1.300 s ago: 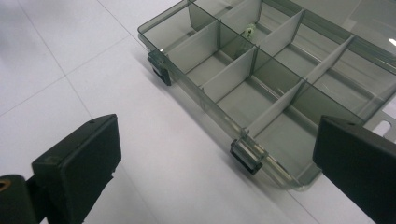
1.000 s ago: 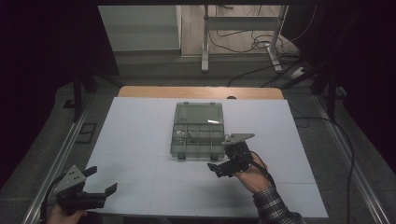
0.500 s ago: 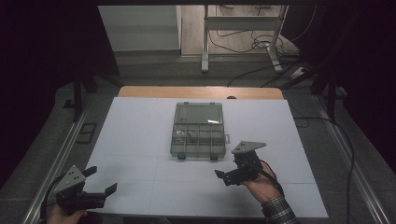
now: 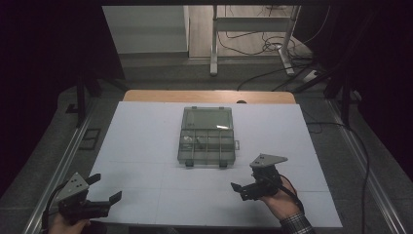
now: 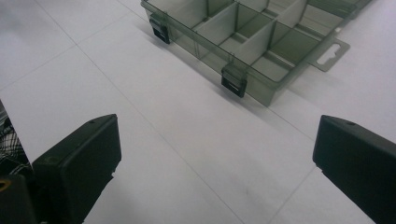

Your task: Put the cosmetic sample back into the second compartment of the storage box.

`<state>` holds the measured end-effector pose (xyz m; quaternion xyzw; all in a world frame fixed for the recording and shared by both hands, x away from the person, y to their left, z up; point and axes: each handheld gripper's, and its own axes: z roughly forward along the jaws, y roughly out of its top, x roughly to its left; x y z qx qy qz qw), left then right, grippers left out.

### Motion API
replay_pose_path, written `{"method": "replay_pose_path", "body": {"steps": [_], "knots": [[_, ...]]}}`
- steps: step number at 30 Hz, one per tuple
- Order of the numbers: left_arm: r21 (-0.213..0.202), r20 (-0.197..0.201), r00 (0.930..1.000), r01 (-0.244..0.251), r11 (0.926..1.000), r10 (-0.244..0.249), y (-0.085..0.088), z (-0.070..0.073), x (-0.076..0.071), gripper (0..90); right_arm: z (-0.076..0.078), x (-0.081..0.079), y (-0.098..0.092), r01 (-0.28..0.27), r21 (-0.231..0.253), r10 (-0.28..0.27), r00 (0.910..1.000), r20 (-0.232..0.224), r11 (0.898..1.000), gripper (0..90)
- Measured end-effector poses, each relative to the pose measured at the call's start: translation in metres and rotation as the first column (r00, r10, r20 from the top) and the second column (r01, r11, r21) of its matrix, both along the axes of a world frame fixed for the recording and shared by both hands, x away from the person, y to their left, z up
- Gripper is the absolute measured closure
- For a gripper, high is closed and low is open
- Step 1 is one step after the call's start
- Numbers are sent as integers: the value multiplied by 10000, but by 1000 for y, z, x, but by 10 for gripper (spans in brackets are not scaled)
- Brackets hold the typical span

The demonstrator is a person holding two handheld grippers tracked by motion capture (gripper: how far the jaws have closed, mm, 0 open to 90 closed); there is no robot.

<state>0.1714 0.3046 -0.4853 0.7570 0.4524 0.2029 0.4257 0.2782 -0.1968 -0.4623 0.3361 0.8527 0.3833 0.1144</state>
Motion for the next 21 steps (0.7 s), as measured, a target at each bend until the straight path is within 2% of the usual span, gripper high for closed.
{"method": "replay_pose_path", "body": {"steps": [12, 21], "knots": [[-43, 3, 10000, -19, 10000, 19, 0, 0, 0, 28, 0, -12, -17, 353, 135, -353, 9994, 3, 9993, 12], [-67, 13, 10000, -44, 10000, 44, 1, 0, 0, 28, 3, -23, -31, 607, 157, -610, 9979, 201, 9980, 12]]}}
